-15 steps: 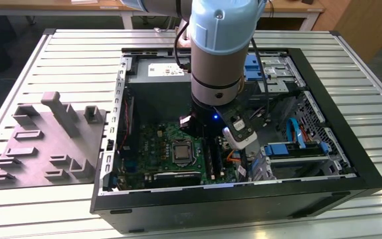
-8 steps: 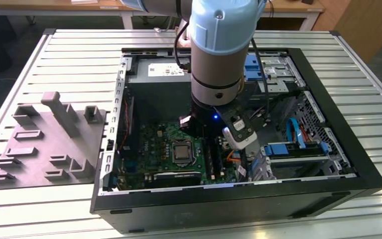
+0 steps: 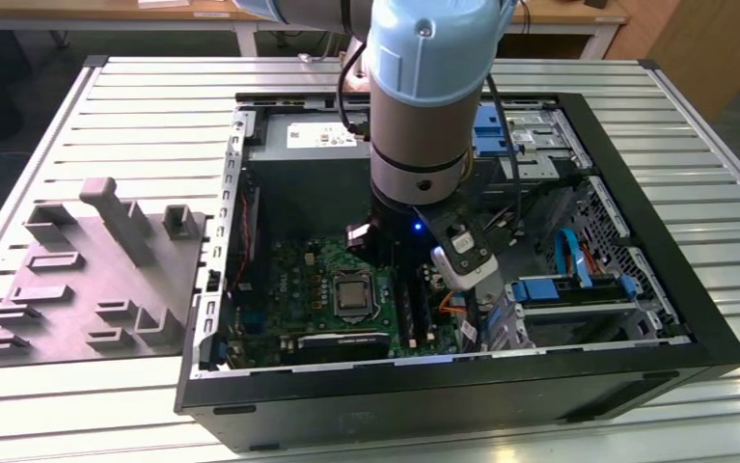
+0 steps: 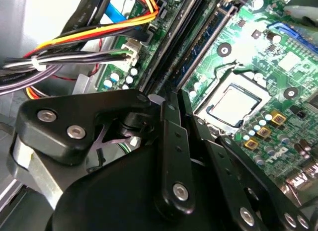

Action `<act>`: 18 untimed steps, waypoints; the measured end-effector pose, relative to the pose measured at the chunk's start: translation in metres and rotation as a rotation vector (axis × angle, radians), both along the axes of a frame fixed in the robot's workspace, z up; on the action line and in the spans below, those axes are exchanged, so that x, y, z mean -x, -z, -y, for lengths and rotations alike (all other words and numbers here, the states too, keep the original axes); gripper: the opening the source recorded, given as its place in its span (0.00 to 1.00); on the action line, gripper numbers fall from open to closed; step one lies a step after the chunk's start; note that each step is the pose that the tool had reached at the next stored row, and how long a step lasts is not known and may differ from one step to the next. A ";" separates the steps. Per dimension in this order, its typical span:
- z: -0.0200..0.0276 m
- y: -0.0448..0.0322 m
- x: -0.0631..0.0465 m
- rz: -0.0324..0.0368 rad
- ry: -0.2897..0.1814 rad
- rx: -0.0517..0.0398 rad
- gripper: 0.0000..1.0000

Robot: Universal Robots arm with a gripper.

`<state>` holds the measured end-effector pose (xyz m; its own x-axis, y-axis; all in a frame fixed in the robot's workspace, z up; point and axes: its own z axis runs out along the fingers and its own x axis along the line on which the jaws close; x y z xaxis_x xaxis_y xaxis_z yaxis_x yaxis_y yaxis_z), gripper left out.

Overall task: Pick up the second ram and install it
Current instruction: 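Insert the second ram into the second slot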

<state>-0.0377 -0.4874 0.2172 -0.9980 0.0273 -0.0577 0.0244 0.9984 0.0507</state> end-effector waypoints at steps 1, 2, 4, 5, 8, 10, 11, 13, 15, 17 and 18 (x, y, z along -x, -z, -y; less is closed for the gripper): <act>0.0000 -0.0036 0.000 0.0001 0.000 -0.0002 0.19; 0.0000 -0.0069 0.000 0.0000 0.000 -0.0001 0.19; -0.0001 -0.0123 0.000 0.0001 0.000 -0.0004 0.19; 0.0000 -0.0138 0.000 0.0000 0.000 -0.0001 0.19; 0.0002 -0.0168 0.000 0.0001 0.000 -0.0002 0.19; 0.0002 -0.0195 0.000 0.0001 0.000 -0.0003 0.19; 0.0002 -0.0207 0.000 0.0001 0.000 -0.0002 0.19; 0.0002 -0.0208 0.000 0.0002 0.000 -0.0004 0.19; 0.0002 -0.0208 0.000 0.0002 0.000 -0.0005 0.19; 0.0002 -0.0209 0.000 0.0003 0.000 -0.0003 0.19; 0.0002 -0.0209 0.000 0.0003 0.000 -0.0003 0.17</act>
